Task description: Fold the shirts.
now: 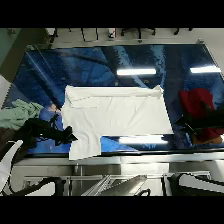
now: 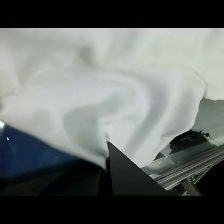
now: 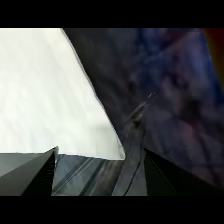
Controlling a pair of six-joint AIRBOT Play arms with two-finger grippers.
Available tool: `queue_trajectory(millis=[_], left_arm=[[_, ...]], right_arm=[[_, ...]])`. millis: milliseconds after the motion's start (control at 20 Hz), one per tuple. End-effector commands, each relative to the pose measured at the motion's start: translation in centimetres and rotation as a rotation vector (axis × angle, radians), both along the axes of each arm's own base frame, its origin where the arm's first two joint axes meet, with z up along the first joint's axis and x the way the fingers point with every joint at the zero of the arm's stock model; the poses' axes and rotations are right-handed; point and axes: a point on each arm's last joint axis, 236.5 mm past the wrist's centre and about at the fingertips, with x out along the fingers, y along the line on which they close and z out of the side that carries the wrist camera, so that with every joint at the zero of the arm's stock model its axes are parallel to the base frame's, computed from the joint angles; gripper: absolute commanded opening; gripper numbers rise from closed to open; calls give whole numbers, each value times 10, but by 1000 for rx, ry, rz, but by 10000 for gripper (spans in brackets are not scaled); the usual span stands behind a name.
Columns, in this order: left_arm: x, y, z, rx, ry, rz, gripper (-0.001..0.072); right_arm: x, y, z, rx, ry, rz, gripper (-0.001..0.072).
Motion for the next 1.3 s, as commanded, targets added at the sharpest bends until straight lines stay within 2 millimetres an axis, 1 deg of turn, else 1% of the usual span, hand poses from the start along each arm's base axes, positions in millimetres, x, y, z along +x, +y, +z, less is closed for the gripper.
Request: queue_trajectory(millis=[0,50,100,250,300,350,400,500,550,600,700,800,850,900,950,1000,1050,1150,1200,1250], left_arm=[[9,-3,22,-23,-41,-31,19],[13,-2,29,-16,-72,-32,19],[17,0,37,-11,-104,-26,19],[24,9,70,-2,-199,-14,19],[25,15,80,5,-230,-1,19],[25,19,91,10,-256,10,19],[23,23,99,13,-274,16,18],[13,30,111,36,-294,15,18],[5,35,114,67,-290,6,18],[-4,39,115,102,-276,-5,18],[-27,45,125,160,-268,-37,18],[-45,53,135,230,-283,-39,18],[-49,58,138,268,-296,-26,18],[-48,60,143,293,-334,-12,18],[-43,61,148,305,-379,4,18],[-33,62,154,312,-431,30,18],[-23,62,157,308,-466,53,18],[2,59,161,266,-494,73,18],[18,57,165,243,-515,72,18],[37,56,168,232,-533,72,18]], right_arm=[[3,12,-17,7,19,48,484],[4,17,-24,7,29,62,465],[6,24,-31,6,38,79,464],[16,50,-45,46,44,97,457],[19,60,-44,74,27,114,297],[23,70,-39,106,5,130,84],[26,78,-32,134,-8,127,22],[24,83,-17,157,-22,142,21],[19,81,-10,140,-16,157,21],[9,74,-8,94,15,168,21],[-22,56,-8,-30,105,164,21],[-54,51,-6,-99,166,138,21],[-71,53,-5,-117,196,119,21],[-79,56,-4,-124,192,103,22],[-83,59,-3,-132,168,92,21],[-81,62,1,-134,136,78,21],[-69,67,9,-115,66,75,22],[-23,85,41,-26,-146,54,22],[3,90,60,10,-257,21,22],[29,90,78,20,-361,-17,23]])
